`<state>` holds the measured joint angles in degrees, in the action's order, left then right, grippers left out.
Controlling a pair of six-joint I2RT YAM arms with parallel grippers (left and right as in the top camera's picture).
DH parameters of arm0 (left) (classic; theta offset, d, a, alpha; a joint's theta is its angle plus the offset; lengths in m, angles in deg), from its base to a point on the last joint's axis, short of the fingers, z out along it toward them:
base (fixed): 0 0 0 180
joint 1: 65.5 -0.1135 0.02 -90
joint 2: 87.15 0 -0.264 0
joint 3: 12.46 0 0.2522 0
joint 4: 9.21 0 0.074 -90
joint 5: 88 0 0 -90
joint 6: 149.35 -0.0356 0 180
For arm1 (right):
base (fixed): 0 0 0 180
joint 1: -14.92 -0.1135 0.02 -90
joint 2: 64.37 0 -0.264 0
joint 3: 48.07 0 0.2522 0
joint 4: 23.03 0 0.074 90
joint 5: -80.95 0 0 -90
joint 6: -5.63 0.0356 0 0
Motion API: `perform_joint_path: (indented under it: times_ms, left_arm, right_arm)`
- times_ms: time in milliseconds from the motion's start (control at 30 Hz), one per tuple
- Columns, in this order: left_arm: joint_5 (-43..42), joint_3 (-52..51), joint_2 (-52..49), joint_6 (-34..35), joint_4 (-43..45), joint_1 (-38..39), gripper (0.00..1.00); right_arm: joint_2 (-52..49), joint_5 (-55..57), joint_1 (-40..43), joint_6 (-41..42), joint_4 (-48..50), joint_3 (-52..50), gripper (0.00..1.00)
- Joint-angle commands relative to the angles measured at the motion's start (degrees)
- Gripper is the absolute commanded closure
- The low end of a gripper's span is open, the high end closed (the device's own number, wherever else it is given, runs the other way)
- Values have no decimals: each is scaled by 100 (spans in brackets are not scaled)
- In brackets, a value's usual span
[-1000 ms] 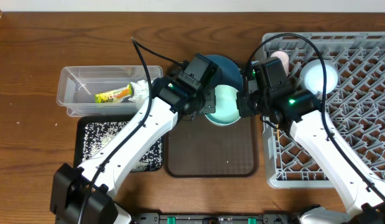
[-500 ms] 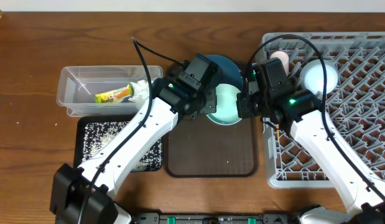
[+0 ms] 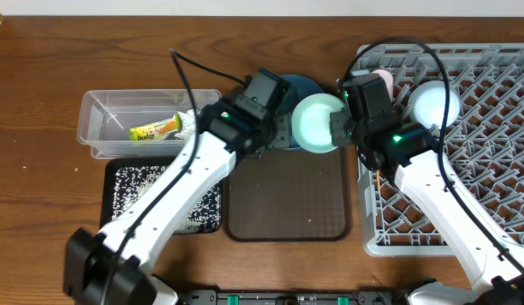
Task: Sort waste into correct bins and load items into the dishwasher rack
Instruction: 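Grasp the green bowl with the right gripper and open the left, then carry the green bowl with the right gripper to the rack's right side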
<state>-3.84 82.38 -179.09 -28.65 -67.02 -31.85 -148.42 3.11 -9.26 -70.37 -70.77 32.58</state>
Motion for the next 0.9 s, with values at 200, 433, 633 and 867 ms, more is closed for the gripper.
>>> perform_joint_path:
  times_ms: [200,433,633,867]
  left_arm:
    - [46,129,1005,-195,101,-63,15]
    - [46,127,986,-197,81,-63,11]
    - [46,127,986,-197,83,-63,7]
    - [46,127,986,-195,83,-63,7]
  right_arm:
    - [15,3344,411,-35,835,-24,99]
    - [11,4054,1475,-861,1685,-24,99]
    - [-227,4054,2765,-1906,2463,-24,99]
    - [-662,4054,4234,-3388,3340,-24,99]
